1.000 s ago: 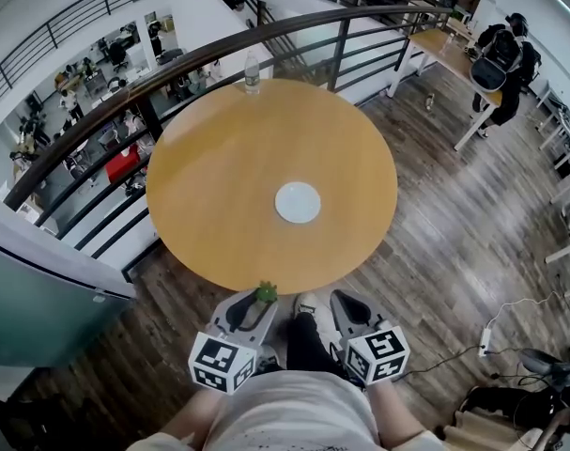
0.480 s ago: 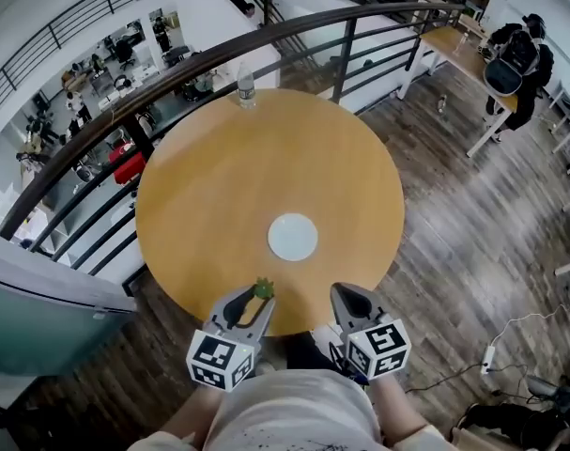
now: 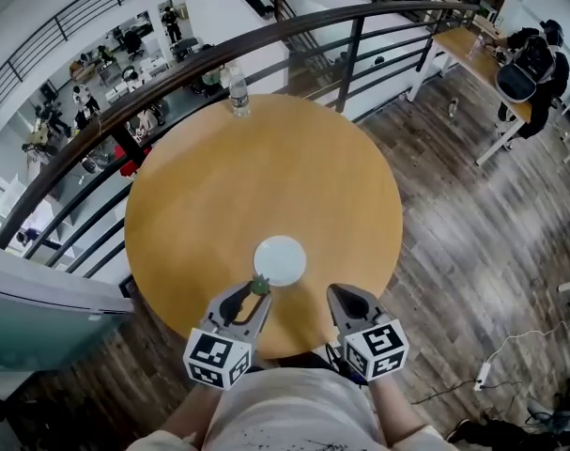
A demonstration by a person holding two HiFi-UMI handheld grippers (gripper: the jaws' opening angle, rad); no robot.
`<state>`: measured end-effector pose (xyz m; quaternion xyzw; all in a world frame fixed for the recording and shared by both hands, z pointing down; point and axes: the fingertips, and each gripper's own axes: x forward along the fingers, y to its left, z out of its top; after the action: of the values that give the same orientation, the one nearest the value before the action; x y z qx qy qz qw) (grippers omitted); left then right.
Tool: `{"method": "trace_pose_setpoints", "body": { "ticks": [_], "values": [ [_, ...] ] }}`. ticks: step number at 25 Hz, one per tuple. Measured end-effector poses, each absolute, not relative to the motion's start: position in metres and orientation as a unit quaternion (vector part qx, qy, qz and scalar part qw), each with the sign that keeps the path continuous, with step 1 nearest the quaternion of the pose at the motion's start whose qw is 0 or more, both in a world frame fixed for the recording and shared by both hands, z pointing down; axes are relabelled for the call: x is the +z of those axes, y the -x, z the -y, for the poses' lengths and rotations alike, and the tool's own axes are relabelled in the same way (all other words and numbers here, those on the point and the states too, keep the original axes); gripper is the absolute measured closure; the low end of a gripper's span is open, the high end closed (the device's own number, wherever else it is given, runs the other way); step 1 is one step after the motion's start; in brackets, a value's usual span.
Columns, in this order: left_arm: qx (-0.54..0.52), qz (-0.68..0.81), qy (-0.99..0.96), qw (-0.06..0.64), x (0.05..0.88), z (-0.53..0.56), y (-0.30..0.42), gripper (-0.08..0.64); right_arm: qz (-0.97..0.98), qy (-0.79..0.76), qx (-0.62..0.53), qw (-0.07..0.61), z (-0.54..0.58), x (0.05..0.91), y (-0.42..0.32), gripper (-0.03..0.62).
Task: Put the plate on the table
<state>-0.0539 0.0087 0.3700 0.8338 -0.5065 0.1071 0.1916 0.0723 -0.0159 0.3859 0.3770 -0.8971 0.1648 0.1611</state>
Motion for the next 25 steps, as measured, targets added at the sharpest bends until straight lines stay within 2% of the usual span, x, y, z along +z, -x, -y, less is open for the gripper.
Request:
{"method": "trace_pose_setpoints", "body": {
  "ticks": [12,25],
  "values": [
    [0.118,0.526,-0.819,0.197,0.366,0.012,0.063,0.411,0.903,-0.359,0.177,0.159,0.043,0.389,-0.062,0.572],
    [0.137,0.484,-0.839,0.208,0.382,0.034,0.069,0.411,0.886,-0.389,0.181,0.173,0.050,0.403,-0.054,0.572]
  ]
}}
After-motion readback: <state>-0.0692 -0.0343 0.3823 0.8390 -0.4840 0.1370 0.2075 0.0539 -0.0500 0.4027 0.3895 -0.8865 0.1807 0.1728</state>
